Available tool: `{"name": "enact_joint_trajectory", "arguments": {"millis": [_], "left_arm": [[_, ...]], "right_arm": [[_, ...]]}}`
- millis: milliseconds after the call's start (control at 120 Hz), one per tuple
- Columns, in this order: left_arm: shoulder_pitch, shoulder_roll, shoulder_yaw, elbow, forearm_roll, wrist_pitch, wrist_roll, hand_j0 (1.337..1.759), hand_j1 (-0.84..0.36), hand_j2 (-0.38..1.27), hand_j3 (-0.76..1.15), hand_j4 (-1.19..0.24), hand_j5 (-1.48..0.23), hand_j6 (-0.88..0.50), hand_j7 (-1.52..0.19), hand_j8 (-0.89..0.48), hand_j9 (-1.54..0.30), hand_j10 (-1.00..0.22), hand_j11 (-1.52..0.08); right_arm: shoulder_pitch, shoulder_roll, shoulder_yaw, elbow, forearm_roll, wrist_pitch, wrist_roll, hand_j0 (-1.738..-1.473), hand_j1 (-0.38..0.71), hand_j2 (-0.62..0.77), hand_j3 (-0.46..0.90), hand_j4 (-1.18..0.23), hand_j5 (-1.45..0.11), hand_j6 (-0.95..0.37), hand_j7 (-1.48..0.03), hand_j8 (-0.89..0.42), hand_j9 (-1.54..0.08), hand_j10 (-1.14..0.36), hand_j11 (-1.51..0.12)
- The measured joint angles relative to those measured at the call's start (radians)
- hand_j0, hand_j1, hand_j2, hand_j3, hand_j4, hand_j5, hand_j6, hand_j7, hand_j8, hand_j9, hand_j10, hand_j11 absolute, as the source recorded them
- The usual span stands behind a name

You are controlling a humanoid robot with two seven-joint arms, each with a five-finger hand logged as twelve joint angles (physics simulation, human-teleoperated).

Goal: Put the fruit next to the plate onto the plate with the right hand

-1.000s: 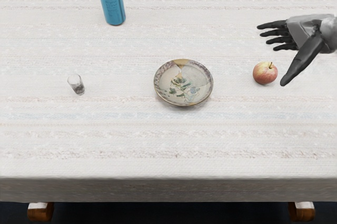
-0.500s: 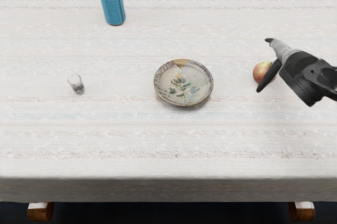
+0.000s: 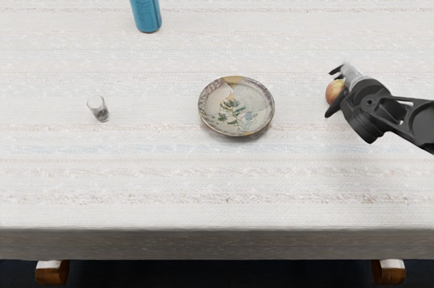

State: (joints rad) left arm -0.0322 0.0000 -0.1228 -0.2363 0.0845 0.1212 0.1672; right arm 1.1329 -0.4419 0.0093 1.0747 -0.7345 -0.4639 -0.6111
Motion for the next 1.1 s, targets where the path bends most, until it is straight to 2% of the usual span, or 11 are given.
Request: {"name": "enact_joint_trajectory", "arguments": {"millis": [200, 300, 425, 442, 533, 667, 792, 867, 1025, 1100], "left_arm": [[0.0, 0.0, 0.0, 0.0, 0.0, 0.0, 0.0, 1.658, 0.34, 0.0, 0.0, -0.01, -0.01, -0.01, -0.01, -0.01, -0.01, -0.01, -0.01], [0.0, 0.0, 0.0, 0.0, 0.0, 0.0, 0.0, 1.658, 0.34, 0.0, 0.0, -0.01, -0.01, -0.01, -0.01, -0.01, -0.01, -0.01, -0.01], [0.0, 0.0, 0.0, 0.0, 0.0, 0.0, 0.0, 1.658, 0.34, 0.0, 0.0, -0.01, -0.01, -0.01, -0.01, -0.01, -0.01, -0.01, -0.01], [0.0, 0.0, 0.0, 0.0, 0.0, 0.0, 0.0, 1.658, 0.34, 0.0, 0.0, -0.01, -0.01, -0.01, -0.01, -0.01, -0.01, -0.01, -0.01], [0.0, 0.0, 0.0, 0.0, 0.0, 0.0, 0.0, 1.658, 0.34, 0.0, 0.0, -0.01, -0.01, -0.01, -0.01, -0.01, -0.01, -0.01, -0.01], [0.0, 0.0, 0.0, 0.0, 0.0, 0.0, 0.0, 1.658, 0.34, 0.0, 0.0, -0.01, -0.01, -0.01, -0.01, -0.01, -0.01, -0.01, -0.01], [0.0, 0.0, 0.0, 0.0, 0.0, 0.0, 0.0, 1.658, 0.34, 0.0, 0.0, -0.01, -0.01, -0.01, -0.01, -0.01, -0.01, -0.01, -0.01], [0.0, 0.0, 0.0, 0.0, 0.0, 0.0, 0.0, 1.658, 0.34, 0.0, 0.0, -0.01, -0.01, -0.01, -0.01, -0.01, -0.01, -0.01, -0.01], [0.0, 0.0, 0.0, 0.0, 0.0, 0.0, 0.0, 1.658, 0.34, 0.0, 0.0, -0.01, -0.01, -0.01, -0.01, -0.01, -0.01, -0.01, -0.01], [0.0, 0.0, 0.0, 0.0, 0.0, 0.0, 0.0, 1.658, 0.34, 0.0, 0.0, -0.01, -0.01, -0.01, -0.01, -0.01, -0.01, -0.01, -0.01]], "right_arm": [[-0.013, 0.003, 0.003, -0.001, -0.01, 0.0, -0.001, -1.657, 0.12, -0.06, 0.0, -0.48, -0.47, -0.26, -0.53, -0.18, -0.5, -0.29, -0.52], [-0.017, 0.005, 0.005, 0.001, -0.005, 0.002, -0.001, -1.656, 0.21, -0.07, 0.0, -0.56, -0.56, -0.37, -0.63, -0.25, -0.59, -0.38, -0.61], [-0.019, 0.007, 0.008, 0.002, -0.001, 0.006, -0.001, -1.652, 0.22, 0.02, 0.0, -0.61, -0.66, -0.37, -0.72, -0.26, -0.7, -0.38, -0.72], [-0.019, 0.007, 0.008, 0.003, 0.0, 0.006, -0.001, -1.652, 0.22, 0.03, 0.0, -0.62, -0.67, -0.38, -0.73, -0.29, -0.71, -0.38, -0.73], [-0.02, 0.005, 0.014, 0.009, 0.006, 0.006, -0.001, -1.651, 0.21, 0.04, 0.0, -0.64, -0.71, -0.38, -0.77, -0.31, -0.75, -0.41, -0.77], [-0.018, -0.026, 0.09, 0.089, 0.032, 0.012, -0.001, -1.651, 0.2, 0.07, 0.0, -0.64, -0.77, -0.4, -0.79, -0.32, -0.79, -0.41, -0.8], [-0.016, -0.07, 0.167, 0.226, 0.04, 0.015, -0.001, -1.652, 0.2, 0.09, 0.0, -0.63, -0.8, -0.39, -0.81, -0.31, -0.81, -0.41, -0.82], [-0.013, -0.077, 0.193, 0.279, 0.041, 0.016, 0.0, -1.652, 0.2, 0.09, 0.0, -0.63, -0.81, -0.39, -0.81, -0.3, -0.82, -0.41, -0.83], [-0.007, -0.015, 0.212, 0.334, 0.043, 0.019, -0.001, -1.652, 0.2, 0.09, 0.0, -0.63, -0.82, -0.38, -0.82, -0.3, -0.83, -0.4, -0.84], [-0.004, 0.029, 0.215, 0.341, 0.045, 0.02, 0.0, -1.652, 0.21, 0.13, 0.0, -0.63, -0.83, -0.38, -0.82, -0.29, -0.84, -0.4, -0.84]]}}
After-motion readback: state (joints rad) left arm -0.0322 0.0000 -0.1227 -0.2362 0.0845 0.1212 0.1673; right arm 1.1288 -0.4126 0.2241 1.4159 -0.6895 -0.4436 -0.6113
